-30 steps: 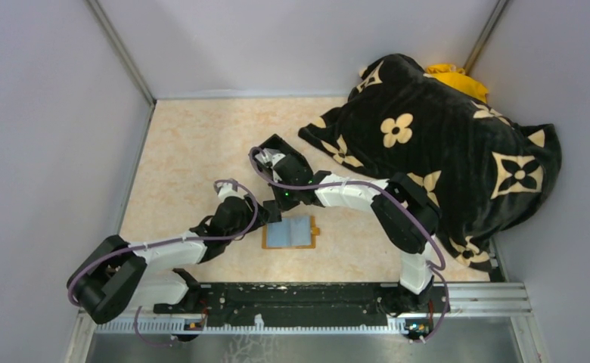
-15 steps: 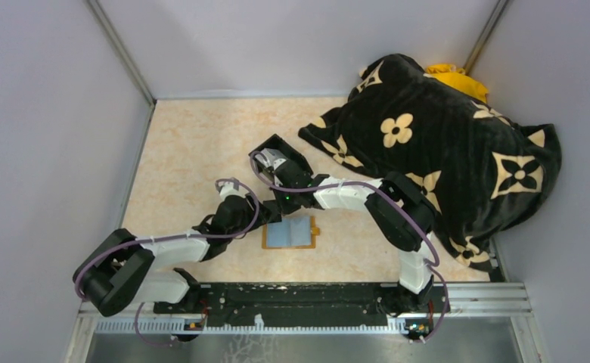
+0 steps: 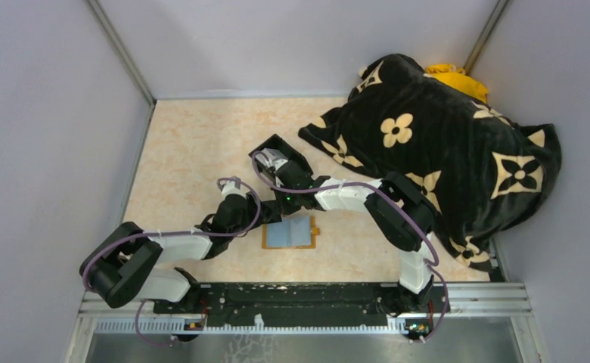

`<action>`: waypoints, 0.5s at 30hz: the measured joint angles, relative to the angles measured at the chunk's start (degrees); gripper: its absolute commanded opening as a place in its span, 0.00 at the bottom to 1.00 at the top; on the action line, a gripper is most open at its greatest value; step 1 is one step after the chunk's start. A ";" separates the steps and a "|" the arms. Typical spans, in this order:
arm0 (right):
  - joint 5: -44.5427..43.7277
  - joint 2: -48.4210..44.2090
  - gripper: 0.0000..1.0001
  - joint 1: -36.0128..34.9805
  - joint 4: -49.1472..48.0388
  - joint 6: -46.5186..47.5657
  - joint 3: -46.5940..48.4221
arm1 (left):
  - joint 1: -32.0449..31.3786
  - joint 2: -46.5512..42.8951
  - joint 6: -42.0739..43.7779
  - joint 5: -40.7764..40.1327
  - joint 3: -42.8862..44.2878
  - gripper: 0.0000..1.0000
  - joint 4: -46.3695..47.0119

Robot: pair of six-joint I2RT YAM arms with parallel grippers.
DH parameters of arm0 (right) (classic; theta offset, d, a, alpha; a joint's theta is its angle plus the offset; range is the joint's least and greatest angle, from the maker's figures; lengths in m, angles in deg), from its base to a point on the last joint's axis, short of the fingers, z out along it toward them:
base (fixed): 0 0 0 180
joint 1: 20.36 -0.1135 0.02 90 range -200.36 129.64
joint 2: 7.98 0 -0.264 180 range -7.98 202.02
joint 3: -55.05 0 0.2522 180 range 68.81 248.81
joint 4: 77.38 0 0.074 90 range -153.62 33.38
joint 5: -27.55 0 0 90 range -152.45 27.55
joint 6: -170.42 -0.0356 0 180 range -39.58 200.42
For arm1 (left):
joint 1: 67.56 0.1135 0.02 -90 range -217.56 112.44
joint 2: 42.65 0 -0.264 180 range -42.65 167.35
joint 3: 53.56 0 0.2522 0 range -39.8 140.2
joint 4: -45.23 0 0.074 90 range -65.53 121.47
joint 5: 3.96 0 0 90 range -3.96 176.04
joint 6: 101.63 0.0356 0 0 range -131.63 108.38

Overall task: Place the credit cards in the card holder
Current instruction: Pick up the credit card from the center of the board.

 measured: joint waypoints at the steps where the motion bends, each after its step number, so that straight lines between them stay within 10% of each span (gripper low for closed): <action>1: 0.07 0.00 0.00 0.04 -0.42 -0.15 -0.24 | 0.02 0.28 0.07 0.13 -0.07 0.49 0.37; 15: 0.35 0.00 0.00 0.37 -2.01 -0.79 -1.16 | 1.03 0.81 0.52 0.74 -2.69 0.15 3.87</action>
